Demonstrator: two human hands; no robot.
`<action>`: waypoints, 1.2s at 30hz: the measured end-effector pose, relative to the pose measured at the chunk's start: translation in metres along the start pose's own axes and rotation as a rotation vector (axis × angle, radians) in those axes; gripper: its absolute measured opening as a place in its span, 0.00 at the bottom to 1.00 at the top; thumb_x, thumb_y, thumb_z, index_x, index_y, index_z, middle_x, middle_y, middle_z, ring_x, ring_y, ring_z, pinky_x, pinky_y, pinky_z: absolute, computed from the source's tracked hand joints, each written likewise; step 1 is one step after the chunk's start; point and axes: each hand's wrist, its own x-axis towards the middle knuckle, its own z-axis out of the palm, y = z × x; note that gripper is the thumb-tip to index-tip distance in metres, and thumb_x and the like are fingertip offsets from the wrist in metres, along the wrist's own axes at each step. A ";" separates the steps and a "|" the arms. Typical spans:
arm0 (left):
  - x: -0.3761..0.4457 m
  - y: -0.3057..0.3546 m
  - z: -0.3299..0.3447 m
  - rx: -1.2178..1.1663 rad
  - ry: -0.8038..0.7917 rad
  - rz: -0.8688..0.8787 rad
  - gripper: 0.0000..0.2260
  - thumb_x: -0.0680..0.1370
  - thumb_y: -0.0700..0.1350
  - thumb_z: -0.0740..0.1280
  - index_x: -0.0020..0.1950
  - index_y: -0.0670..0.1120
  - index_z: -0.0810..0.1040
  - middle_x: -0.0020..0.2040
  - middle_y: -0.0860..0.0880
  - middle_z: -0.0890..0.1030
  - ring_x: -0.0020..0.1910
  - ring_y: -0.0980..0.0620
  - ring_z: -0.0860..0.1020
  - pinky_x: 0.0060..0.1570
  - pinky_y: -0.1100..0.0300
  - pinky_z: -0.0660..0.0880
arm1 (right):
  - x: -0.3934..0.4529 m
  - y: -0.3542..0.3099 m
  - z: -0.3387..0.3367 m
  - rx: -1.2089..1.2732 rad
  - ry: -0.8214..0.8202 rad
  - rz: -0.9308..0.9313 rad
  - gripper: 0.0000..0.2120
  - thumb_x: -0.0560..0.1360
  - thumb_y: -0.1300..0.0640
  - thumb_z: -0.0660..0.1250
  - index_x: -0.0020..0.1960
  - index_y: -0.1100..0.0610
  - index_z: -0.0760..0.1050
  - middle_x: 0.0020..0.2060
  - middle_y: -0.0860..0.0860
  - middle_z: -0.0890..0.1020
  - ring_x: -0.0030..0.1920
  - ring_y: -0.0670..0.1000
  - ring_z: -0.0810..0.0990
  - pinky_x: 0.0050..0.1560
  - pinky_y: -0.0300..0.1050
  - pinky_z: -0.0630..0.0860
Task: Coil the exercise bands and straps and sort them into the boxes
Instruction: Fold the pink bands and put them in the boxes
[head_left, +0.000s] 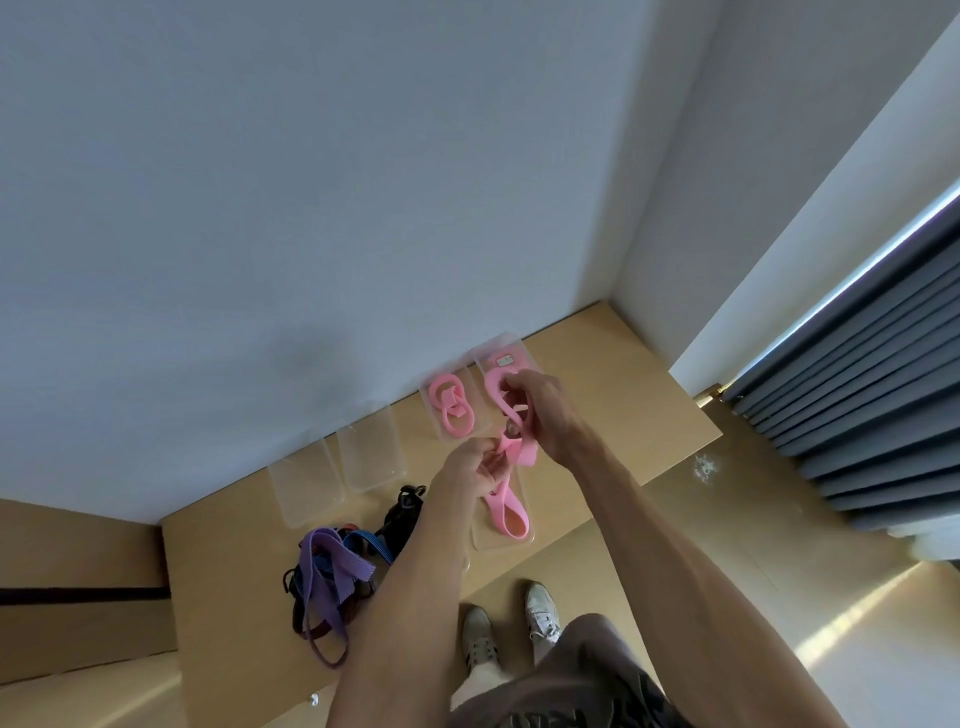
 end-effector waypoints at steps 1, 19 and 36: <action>0.002 0.002 0.001 0.022 -0.015 0.031 0.05 0.78 0.28 0.63 0.46 0.35 0.77 0.43 0.38 0.79 0.43 0.44 0.79 0.54 0.53 0.78 | 0.001 0.003 -0.005 -0.050 0.076 -0.003 0.08 0.74 0.60 0.64 0.41 0.63 0.79 0.32 0.56 0.77 0.25 0.54 0.73 0.26 0.44 0.70; -0.038 0.052 0.021 0.612 -0.059 0.549 0.08 0.74 0.36 0.67 0.41 0.43 0.86 0.39 0.46 0.85 0.41 0.47 0.84 0.41 0.54 0.81 | 0.021 0.018 -0.011 -0.523 0.349 -0.194 0.11 0.75 0.61 0.63 0.48 0.65 0.82 0.42 0.63 0.83 0.38 0.53 0.78 0.40 0.49 0.75; -0.089 0.066 0.047 0.710 0.239 1.086 0.08 0.73 0.37 0.71 0.43 0.51 0.84 0.39 0.56 0.84 0.41 0.58 0.82 0.39 0.69 0.74 | 0.004 -0.010 0.011 -0.376 0.327 -0.480 0.13 0.78 0.52 0.69 0.44 0.63 0.77 0.36 0.54 0.83 0.38 0.46 0.82 0.38 0.38 0.75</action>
